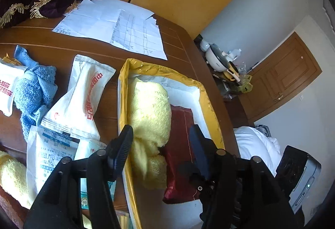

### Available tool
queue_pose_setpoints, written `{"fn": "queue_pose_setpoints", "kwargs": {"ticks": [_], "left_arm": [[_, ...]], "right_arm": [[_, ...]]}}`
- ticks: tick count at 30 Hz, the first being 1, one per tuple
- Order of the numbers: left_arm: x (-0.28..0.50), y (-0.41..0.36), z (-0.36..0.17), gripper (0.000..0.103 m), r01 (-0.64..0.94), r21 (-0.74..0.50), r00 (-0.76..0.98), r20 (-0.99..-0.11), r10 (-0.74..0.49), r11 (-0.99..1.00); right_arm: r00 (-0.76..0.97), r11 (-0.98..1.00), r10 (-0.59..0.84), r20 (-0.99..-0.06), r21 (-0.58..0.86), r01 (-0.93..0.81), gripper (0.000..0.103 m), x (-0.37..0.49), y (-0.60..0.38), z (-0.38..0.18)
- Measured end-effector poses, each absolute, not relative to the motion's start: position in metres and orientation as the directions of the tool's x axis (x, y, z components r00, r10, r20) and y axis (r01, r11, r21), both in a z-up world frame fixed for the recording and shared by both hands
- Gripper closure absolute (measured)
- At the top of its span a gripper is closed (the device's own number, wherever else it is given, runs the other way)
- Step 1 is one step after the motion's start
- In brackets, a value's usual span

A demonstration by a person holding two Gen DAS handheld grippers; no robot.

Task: Organize soft objects
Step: 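Place the yellow towel and red packet into the box, opening both grippers, then move both grippers back over the pile toward the pink fluffy ball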

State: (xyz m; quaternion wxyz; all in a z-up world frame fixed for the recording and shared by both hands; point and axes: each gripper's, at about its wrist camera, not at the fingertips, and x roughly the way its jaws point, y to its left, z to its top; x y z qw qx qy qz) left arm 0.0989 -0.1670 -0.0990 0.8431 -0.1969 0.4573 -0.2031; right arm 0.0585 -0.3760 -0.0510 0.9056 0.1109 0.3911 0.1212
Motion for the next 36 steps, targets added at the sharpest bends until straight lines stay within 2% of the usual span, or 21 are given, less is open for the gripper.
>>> {"fn": "queue_pose_setpoints", "kwargs": {"ticks": [2,7,11,20,26,36], "left_arm": [[0.085,-0.161,-0.09,0.035,0.156,-0.513,0.54,-0.671,-0.508,0.844],[0.055,-0.138,-0.07,0.035,0.137,-0.517,0.61,-0.628,-0.483,0.845],[0.025,-0.114,-0.052,0.035,0.089,-0.462,0.702,-0.6,-0.385,0.882],[-0.028,-0.063,-0.062,0.033,-0.049,-0.417,0.766,-0.599,-0.234,0.907],[-0.039,-0.043,-0.081,0.033,-0.138,-0.387,0.771,-0.62,-0.146,0.912],[-0.049,-0.032,-0.09,0.033,-0.183,-0.387,0.771,-0.627,-0.112,0.903]], "right_arm": [[0.683,0.943,0.314,-0.66,0.302,-0.142,0.048,0.051,-0.374,-0.045],[0.696,0.918,0.386,-0.605,0.33,-0.222,0.043,0.029,-0.357,-0.031],[0.687,0.892,0.445,-0.574,0.355,-0.281,0.038,0.013,-0.344,-0.024],[0.588,0.812,0.584,-0.56,0.404,-0.422,0.036,-0.014,-0.302,-0.023],[0.555,0.805,0.591,-0.585,0.393,-0.444,0.035,-0.016,-0.283,-0.03],[0.516,0.8,0.596,-0.614,0.406,-0.442,0.035,-0.012,-0.276,-0.042]]}}
